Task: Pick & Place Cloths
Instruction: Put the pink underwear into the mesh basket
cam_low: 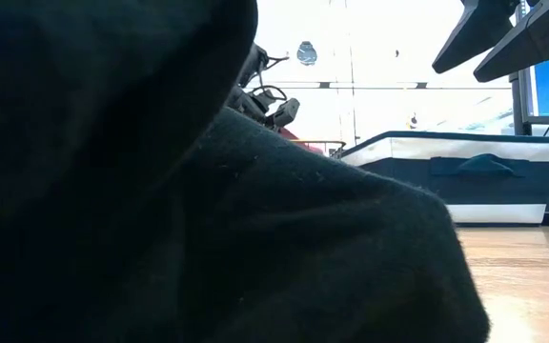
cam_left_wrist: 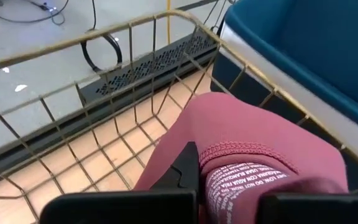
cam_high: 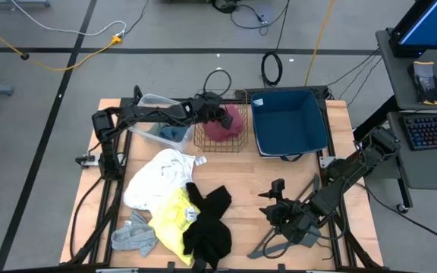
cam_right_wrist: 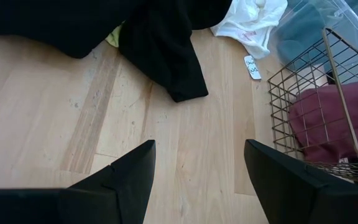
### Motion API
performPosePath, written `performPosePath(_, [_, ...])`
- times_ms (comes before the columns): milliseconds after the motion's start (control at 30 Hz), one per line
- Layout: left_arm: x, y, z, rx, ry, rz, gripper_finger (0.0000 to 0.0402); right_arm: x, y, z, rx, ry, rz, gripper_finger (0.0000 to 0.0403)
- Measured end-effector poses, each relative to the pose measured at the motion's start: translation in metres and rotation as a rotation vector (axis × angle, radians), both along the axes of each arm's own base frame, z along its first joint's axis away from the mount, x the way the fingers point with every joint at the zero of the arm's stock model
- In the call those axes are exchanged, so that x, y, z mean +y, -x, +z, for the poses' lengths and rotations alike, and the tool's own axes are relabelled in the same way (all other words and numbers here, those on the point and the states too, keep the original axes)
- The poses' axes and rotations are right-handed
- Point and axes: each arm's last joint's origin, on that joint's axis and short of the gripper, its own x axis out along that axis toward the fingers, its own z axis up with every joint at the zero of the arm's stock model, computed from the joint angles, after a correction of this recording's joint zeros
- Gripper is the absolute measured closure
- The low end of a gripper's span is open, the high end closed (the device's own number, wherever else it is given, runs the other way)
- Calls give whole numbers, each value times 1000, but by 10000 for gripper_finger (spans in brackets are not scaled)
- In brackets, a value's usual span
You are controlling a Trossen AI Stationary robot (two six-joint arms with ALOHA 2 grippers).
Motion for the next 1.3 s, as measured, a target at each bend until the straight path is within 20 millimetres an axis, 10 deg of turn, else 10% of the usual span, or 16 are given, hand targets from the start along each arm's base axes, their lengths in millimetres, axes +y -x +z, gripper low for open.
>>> performPosePath(533, [-5,-4,-15,42,62,-55,380,0,0,0,-4,-5,0,165])
performPosePath(967, [-10,-6,-14,46,45,-84,232,0,0,0,-5,-5,0,165])
performPosePath(1300, [-17,5,34,-52,-38,-194,147,1,-1,1,-10,-11,0,165])
